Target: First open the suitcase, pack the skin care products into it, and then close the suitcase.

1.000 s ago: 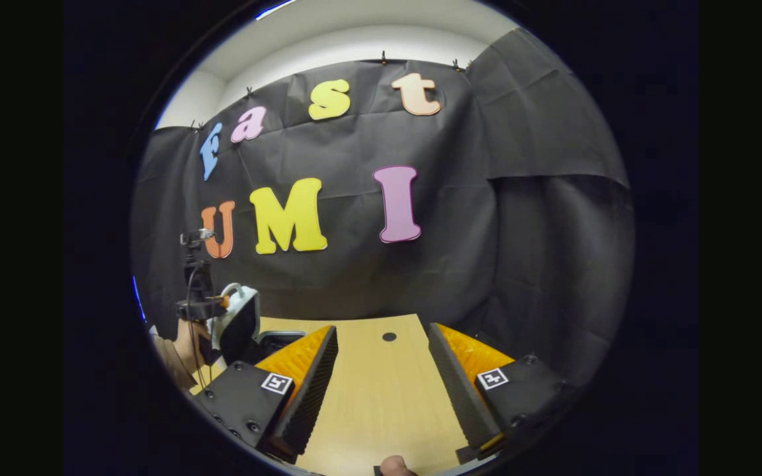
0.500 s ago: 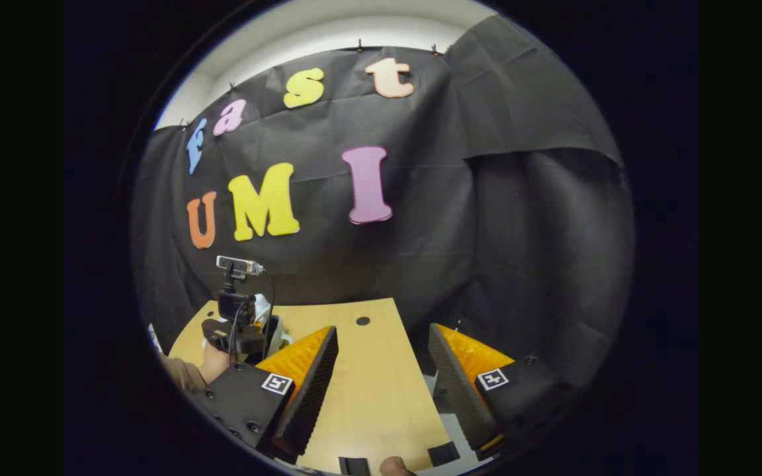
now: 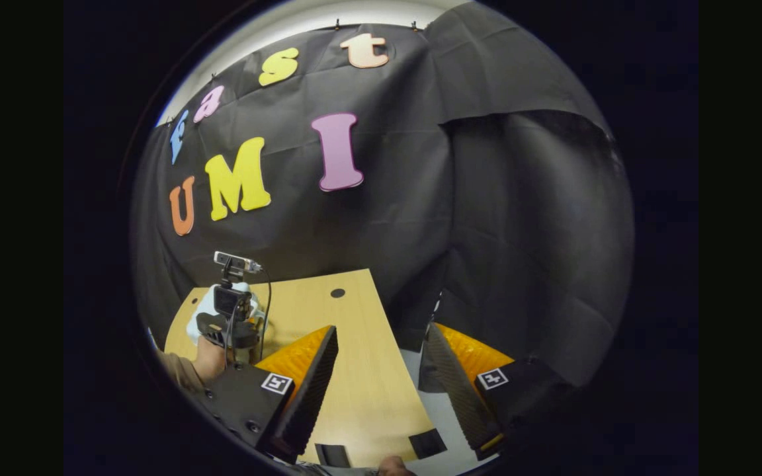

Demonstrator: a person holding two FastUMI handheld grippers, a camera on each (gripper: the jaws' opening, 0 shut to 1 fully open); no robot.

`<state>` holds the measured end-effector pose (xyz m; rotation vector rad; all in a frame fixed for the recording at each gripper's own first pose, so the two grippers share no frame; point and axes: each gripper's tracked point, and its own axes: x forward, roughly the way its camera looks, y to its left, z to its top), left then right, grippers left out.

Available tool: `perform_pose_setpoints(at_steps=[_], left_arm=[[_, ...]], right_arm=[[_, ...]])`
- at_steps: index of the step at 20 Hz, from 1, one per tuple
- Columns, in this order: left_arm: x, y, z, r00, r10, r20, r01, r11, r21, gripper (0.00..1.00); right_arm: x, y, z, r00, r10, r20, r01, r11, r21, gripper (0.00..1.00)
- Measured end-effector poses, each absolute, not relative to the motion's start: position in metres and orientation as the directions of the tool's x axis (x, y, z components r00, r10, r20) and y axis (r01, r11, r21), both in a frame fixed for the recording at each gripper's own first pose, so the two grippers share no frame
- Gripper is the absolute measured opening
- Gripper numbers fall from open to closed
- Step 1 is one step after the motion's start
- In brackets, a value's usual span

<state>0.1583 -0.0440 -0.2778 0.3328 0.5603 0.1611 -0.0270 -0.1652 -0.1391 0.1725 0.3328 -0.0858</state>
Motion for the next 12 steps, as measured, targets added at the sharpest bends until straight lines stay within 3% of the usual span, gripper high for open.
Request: perform_pose_setpoints(at_steps=[1, 2, 3, 4, 5, 6, 8, 12], left_arm=[[0.158, -0.047, -0.280, 0.834, 0.228, -0.503, -0.053, 0.940, 0.337, 0.48], [0.155, -0.051, -0.275, 0.838, 0.214, -0.502, -0.052, 0.947, 0.316, 0.46], [0.153, -0.056, -0.266, 0.850, 0.196, -0.489, -0.053, 0.955, 0.291, 0.61], [0.150, -0.060, -0.252, 0.863, 0.175, -0.474, -0.049, 0.963, 0.266, 0.66], [0.145, -0.063, -0.235, 0.876, 0.152, -0.457, -0.043, 0.970, 0.241, 0.91], [0.135, -0.066, -0.216, 0.891, 0.135, -0.432, -0.043, 0.975, 0.217, 0.99], [0.108, -0.066, -0.166, 0.925, 0.115, -0.363, -0.055, 0.984, 0.170, 0.99], [0.048, -0.041, -0.075, 0.965, 0.100, -0.243, -0.066, 0.988, 0.143, 0.99]], right_arm=[[-0.025, -0.164, -0.139, 0.943, -0.054, -0.330, 0.110, 0.982, 0.156, 0.79], [-0.023, -0.164, -0.136, 0.945, -0.051, -0.323, 0.108, 0.981, 0.160, 0.83], [-0.020, -0.162, -0.132, 0.948, -0.050, -0.314, 0.103, 0.982, 0.158, 0.83], [-0.017, -0.159, -0.129, 0.950, -0.046, -0.308, 0.098, 0.983, 0.155, 0.78], [-0.015, -0.154, -0.126, 0.952, -0.035, -0.304, 0.087, 0.983, 0.159, 0.82], [-0.013, -0.147, -0.121, 0.954, -0.023, -0.298, 0.075, 0.983, 0.165, 0.82], [-0.009, -0.127, -0.106, 0.963, 0.004, -0.268, 0.042, 0.985, 0.167, 0.79], [-0.003, -0.081, -0.080, 0.977, 0.030, -0.211, 0.005, 0.986, 0.164, 0.82]])
